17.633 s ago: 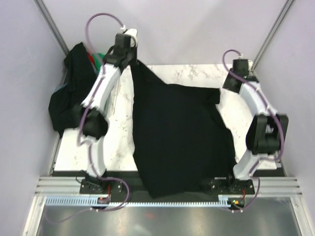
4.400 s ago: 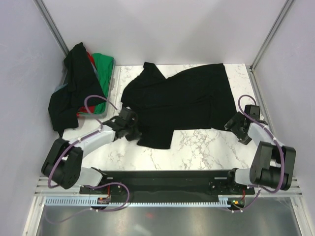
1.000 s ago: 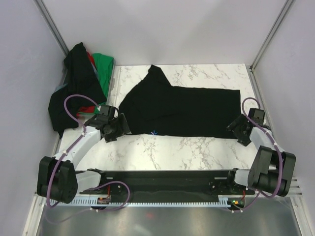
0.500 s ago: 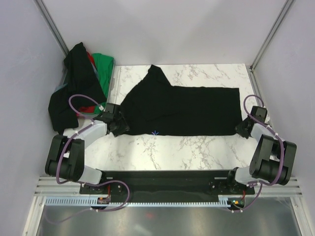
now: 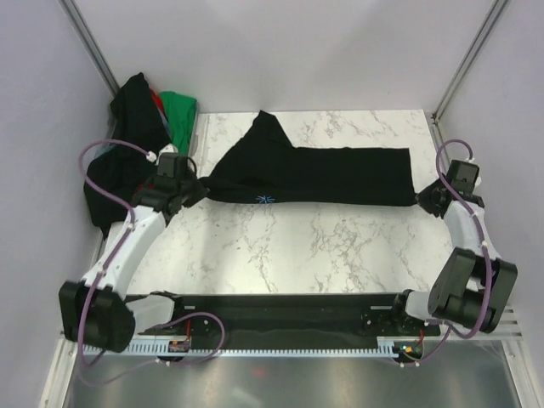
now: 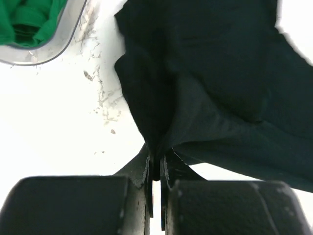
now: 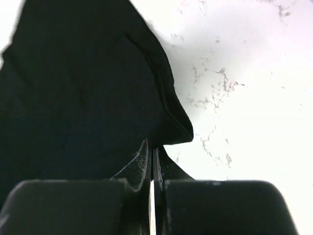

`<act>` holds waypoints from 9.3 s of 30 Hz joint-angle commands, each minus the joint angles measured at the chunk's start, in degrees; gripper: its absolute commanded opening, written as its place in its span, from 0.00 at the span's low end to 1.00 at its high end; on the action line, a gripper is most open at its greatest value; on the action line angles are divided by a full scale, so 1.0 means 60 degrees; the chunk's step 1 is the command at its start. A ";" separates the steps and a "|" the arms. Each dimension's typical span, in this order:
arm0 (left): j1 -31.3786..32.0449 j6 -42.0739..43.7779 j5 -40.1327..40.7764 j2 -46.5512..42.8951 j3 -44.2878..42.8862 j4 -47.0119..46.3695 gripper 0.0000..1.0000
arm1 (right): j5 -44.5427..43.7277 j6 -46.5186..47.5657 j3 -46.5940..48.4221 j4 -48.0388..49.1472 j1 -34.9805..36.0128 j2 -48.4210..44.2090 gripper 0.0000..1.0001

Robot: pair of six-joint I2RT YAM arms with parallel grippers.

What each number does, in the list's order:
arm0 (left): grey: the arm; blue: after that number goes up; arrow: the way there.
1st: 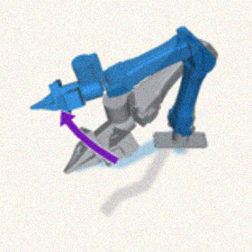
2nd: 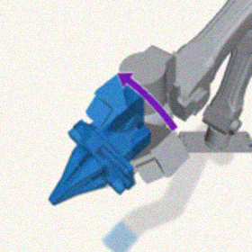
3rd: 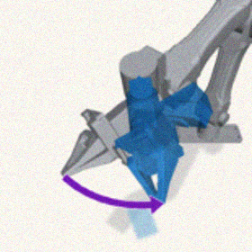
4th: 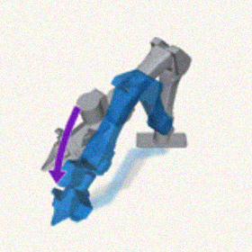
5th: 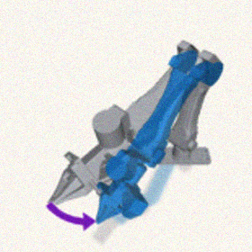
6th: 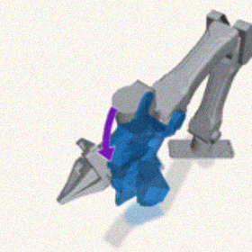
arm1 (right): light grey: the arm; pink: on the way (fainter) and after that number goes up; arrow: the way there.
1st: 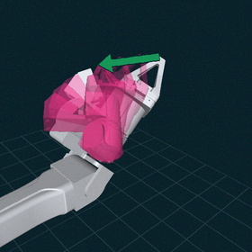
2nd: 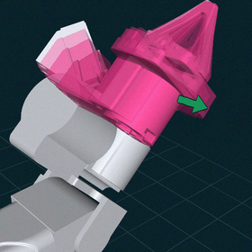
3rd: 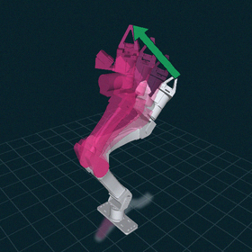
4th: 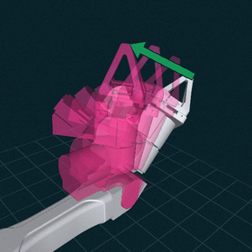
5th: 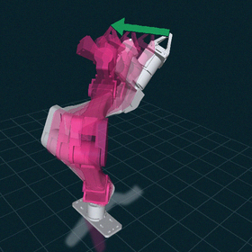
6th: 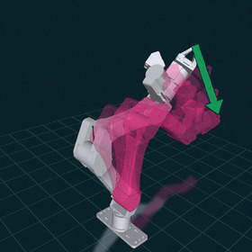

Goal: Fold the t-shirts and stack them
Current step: Fold the tshirt

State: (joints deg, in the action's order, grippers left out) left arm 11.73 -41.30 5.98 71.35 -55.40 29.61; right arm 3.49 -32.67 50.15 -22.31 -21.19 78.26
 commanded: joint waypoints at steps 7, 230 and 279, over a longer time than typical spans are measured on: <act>-0.0079 -0.0981 -0.0102 -0.3452 0.2624 0.1920 0.15 | 0.0223 -0.0239 -0.2877 -0.0473 -0.0935 -0.1997 0.00; 0.1737 0.2239 -0.1158 -0.5431 0.0589 0.2712 0.81 | 0.0312 -0.1632 0.6904 0.0715 0.8691 0.7814 0.95; 0.5208 -0.2345 -0.1333 -0.2005 0.5145 -0.1710 0.67 | -0.2281 -0.2758 -0.2291 0.0230 1.1734 -0.1266 0.68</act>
State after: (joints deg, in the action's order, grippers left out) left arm 41.98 -51.46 -1.37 58.06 -25.58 25.61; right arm -7.05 -43.24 37.71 -25.10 47.77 73.54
